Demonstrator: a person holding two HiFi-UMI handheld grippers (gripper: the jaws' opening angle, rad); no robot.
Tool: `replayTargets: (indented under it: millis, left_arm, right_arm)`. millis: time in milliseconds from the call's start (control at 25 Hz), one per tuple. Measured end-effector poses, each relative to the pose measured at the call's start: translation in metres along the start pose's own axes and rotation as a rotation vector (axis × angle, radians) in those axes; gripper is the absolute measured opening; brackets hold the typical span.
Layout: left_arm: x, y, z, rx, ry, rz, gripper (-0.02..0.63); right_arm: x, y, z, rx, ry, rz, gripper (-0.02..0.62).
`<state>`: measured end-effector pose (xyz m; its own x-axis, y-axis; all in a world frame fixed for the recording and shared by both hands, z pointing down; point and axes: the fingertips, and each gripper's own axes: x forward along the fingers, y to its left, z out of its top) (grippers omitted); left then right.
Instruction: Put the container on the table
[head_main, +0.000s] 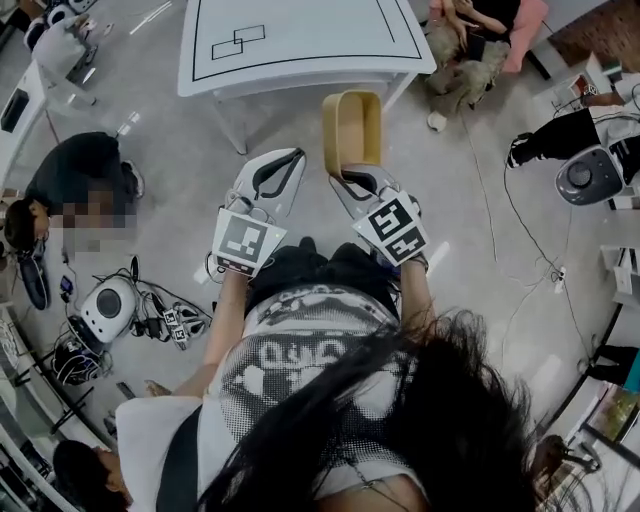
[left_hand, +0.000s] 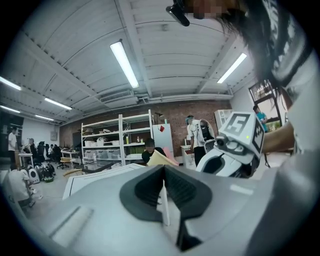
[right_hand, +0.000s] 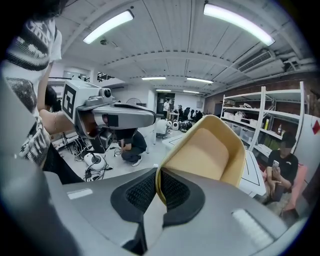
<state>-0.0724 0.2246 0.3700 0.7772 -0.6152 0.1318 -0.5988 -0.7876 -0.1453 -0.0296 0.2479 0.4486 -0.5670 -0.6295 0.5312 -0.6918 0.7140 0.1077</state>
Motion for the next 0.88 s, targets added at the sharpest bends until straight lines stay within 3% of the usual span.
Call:
replayTargets:
  millis: [440,880]
  left_arm:
    - [0.004,0.038,-0.009,-0.049,-0.013,0.043,0.000]
    - [0.067,0.111,-0.028,-0.073,0.030,0.128,0.000]
  right_arm:
    - [0.028,-0.024,0.011,-0.018,0.044,0.011,0.020]
    - [0.096,-0.113,0.021,-0.019,0.042,0.059,0.020]
